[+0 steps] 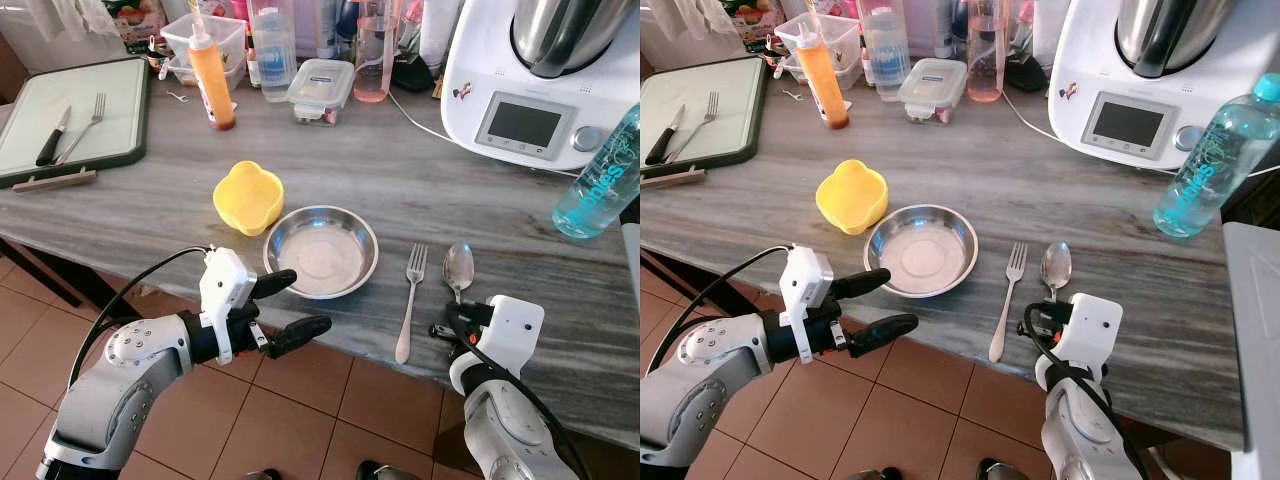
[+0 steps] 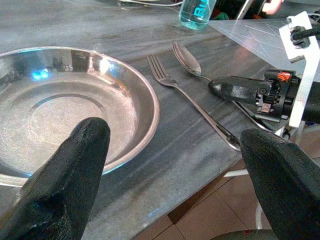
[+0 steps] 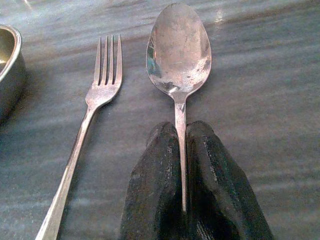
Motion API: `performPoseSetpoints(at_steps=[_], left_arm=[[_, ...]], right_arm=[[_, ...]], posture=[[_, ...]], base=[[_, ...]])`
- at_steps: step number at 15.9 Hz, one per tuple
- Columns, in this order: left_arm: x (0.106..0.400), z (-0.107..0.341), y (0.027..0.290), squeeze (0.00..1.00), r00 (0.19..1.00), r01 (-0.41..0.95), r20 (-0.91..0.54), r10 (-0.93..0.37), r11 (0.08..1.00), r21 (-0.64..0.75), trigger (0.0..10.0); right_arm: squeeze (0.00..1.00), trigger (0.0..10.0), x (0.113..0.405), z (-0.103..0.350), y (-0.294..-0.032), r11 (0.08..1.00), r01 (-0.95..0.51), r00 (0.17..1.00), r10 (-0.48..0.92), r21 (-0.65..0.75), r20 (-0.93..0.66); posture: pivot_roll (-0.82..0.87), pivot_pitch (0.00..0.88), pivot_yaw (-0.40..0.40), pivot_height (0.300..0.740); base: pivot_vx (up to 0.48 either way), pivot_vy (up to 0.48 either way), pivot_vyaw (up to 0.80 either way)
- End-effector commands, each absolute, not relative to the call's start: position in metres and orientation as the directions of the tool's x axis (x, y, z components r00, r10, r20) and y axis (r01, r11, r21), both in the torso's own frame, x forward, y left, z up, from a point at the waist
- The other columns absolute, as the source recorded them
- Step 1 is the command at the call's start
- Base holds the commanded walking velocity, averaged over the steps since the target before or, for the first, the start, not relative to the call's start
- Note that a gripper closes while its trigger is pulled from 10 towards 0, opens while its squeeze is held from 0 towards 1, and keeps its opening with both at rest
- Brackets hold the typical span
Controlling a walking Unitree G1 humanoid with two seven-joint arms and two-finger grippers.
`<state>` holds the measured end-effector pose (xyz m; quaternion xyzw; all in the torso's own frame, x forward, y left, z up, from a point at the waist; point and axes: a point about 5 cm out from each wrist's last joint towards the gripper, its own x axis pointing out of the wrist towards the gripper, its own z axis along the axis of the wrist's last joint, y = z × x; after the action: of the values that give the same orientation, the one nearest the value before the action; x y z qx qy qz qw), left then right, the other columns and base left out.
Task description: Setting the table
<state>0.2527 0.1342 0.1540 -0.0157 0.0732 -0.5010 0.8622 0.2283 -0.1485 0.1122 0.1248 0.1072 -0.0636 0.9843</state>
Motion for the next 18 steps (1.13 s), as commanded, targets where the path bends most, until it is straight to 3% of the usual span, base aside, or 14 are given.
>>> performPoseSetpoints(at_steps=[1, 6, 7, 8, 9, 18], left_arm=[[0.2505, 0.1579, 0.1317, 0.0, 0.477, 0.869, -0.112, -0.872, 0.487, -0.087, 10.0], [0.2494, 0.1582, 0.1307, 0.0, 0.473, 0.871, -0.121, -0.873, 0.484, -0.088, 10.0], [0.2489, 0.1578, 0.1306, 0.0, 0.472, 0.871, -0.123, -0.873, 0.483, -0.088, 10.0], [0.2485, 0.1574, 0.1305, 0.0, 0.47, 0.872, -0.125, -0.874, 0.482, -0.089, 10.0], [0.2483, 0.1572, 0.1305, 0.0, 0.469, 0.872, -0.127, -0.874, 0.481, -0.089, 10.0], [0.2493, 0.1544, 0.1304, 0.0, 0.469, 0.872, -0.133, -0.873, 0.482, -0.085, 10.0]], right_arm=[[0.0, 10.0, 0.2253, 0.1063, -0.1359, 0.926, 0.184, 0.96, -0.098, 0.33, -0.262], [0.0, 10.0, 0.2243, 0.1061, -0.1339, 0.919, 0.193, 0.958, -0.101, 0.343, -0.269], [0.11, 10.0, 0.224, 0.1058, -0.134, 0.919, 0.193, 0.958, -0.101, 0.343, -0.27], [0.95, 10.0, 0.2239, 0.1054, -0.134, 0.918, 0.194, 0.957, -0.1, 0.346, -0.272], [1.0, 10.0, 0.2238, 0.1051, -0.134, 0.918, 0.194, 0.957, -0.099, 0.347, -0.272], [1.0, 10.0, 0.227, 0.1039, -0.1338, 0.923, 0.17, 0.959, -0.076, 0.344, -0.272]], posture=[[0.06, 0.178, 0.031, 0.74], [0.06, 0.178, 0.035, 0.74], [0.06, 0.177, 0.037, 0.74], [0.06, 0.176, 0.037, 0.74], [0.06, 0.176, 0.036, 0.74], [0.06, 0.165, 0.032, 0.74]], base=[[0.0, 0.0, 0.0], [0.0, 0.0, 0.0], [0.0, 0.0, 0.0], [0.0, 0.0, 0.0], [0.0, 0.0, 0.0], [0.0, 0.0, 0.0]])
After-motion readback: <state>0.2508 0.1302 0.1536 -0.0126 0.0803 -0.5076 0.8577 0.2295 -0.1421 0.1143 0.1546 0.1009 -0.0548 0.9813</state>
